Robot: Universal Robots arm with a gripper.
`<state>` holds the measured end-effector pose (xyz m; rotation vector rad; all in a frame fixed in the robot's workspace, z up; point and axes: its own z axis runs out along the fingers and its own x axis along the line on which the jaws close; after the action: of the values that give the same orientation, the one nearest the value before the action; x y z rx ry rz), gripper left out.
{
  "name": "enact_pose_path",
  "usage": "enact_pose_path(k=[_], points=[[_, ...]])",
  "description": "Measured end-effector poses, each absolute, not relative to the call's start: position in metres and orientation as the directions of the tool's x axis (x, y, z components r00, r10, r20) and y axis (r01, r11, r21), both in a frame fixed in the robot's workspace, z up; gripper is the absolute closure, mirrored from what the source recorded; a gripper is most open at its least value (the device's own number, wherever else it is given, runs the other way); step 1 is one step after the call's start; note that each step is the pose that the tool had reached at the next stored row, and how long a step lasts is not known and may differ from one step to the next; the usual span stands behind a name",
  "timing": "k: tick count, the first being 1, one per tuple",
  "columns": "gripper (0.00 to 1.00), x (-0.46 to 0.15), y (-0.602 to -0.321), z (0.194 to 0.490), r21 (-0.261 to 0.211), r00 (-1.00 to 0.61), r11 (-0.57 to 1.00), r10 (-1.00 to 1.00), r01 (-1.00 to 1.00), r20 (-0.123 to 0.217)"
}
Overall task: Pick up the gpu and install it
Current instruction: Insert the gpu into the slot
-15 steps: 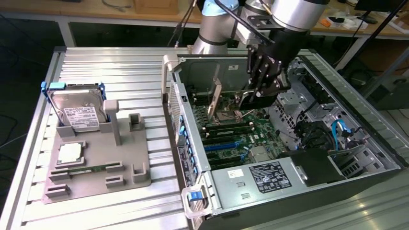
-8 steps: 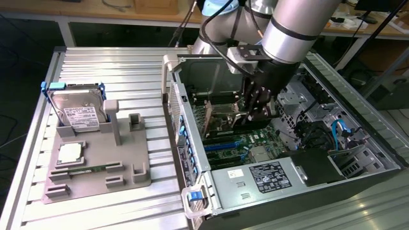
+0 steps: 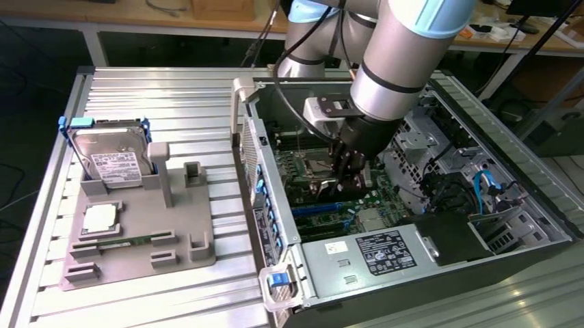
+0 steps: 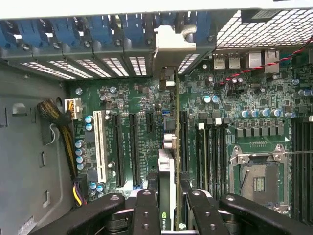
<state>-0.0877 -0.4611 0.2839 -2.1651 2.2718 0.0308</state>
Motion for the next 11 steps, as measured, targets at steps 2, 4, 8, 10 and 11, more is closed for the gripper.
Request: enact_pose_path(k=[2,4,8,10,11], points=[[0.73,-0.0877,-0.4611,0.2833,0.005,-0.048,0.048,-0.999,-0.999,-0.016],[0.73,-0.0877,-0.4611,0.2829,-0.003,-0.048,0.048,-0.999,-0.999,-0.017],[0.73,-0.0895,-0.4613,0.2829,-0.003,-0.048,0.048,-0.999,-0.999,-0.017],[0.73,-0.0909,-0.4621,0.2828,-0.003,-0.048,0.048,-0.999,-0.999,-0.017],[0.73,-0.0911,-0.4626,0.2828,-0.003,-0.048,0.048,-0.999,-0.999,-0.017]])
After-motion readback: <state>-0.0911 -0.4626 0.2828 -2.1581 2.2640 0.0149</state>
